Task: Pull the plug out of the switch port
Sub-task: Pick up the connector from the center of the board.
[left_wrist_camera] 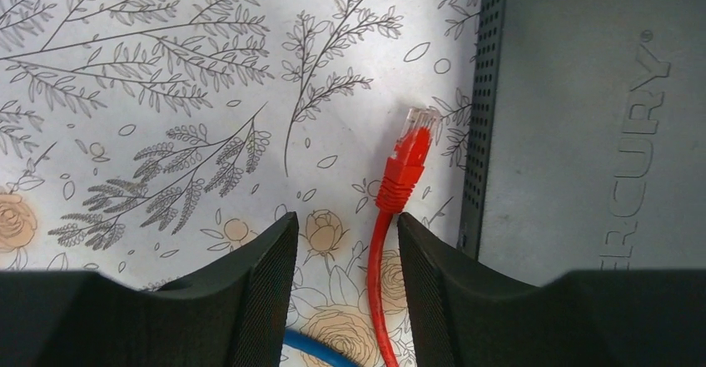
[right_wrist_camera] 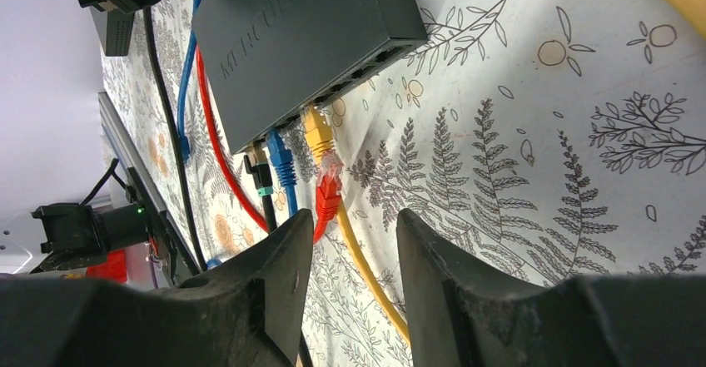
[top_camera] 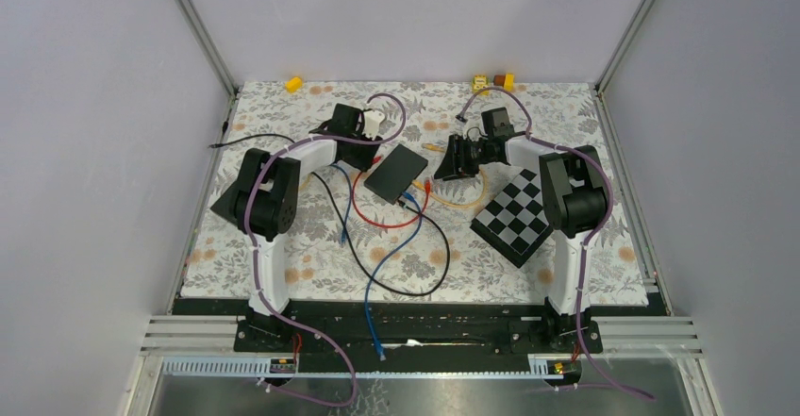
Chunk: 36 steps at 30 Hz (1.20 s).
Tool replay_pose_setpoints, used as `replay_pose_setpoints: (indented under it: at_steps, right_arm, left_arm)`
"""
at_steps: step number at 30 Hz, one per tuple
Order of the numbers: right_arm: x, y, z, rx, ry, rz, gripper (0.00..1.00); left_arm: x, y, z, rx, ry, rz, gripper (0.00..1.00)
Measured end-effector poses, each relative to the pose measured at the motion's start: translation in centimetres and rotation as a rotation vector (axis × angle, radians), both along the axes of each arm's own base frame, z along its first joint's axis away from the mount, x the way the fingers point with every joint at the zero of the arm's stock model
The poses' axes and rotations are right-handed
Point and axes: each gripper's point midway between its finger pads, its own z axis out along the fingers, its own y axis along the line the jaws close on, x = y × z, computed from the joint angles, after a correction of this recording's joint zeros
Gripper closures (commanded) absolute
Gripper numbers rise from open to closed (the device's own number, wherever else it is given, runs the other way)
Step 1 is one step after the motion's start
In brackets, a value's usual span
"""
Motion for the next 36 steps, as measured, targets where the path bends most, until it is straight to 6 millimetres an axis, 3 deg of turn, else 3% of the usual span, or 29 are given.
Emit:
replay_pose_setpoints:
  at_steps: [13, 21, 27, 32, 36]
  right_arm:
    - [0.3, 0.2, 0.6, 0.016, -0.008, 0.008, 0.53]
    - [0.3, 0.2, 0.6, 0.016, -0.008, 0.008, 0.53]
    - [0.3, 0.2, 0.8, 0.02, -0.008, 0.01, 0.53]
    - [0.5, 0.3, 1.0, 0.024, -0.011, 0.012, 0.53]
    - [0.4, 0.4, 0.8, 0.03, -0.002, 0.017, 0.53]
  left_arm:
    - [0.6, -0.1, 0.0, 0.03, 0.001, 0.001, 0.57]
    - [1.8, 1.8, 0.2, 0.12, -0.051, 0.079, 0.6]
    - [2.0, 2.7, 0.2, 0.087, -0.05, 0.099, 0.48]
    - [0.6, 2.4, 0.2, 0.016, 0.001, 0.063, 0.36]
    - [-0.3, 1.5, 0.0, -0.027, 0.042, 0.034, 0.33]
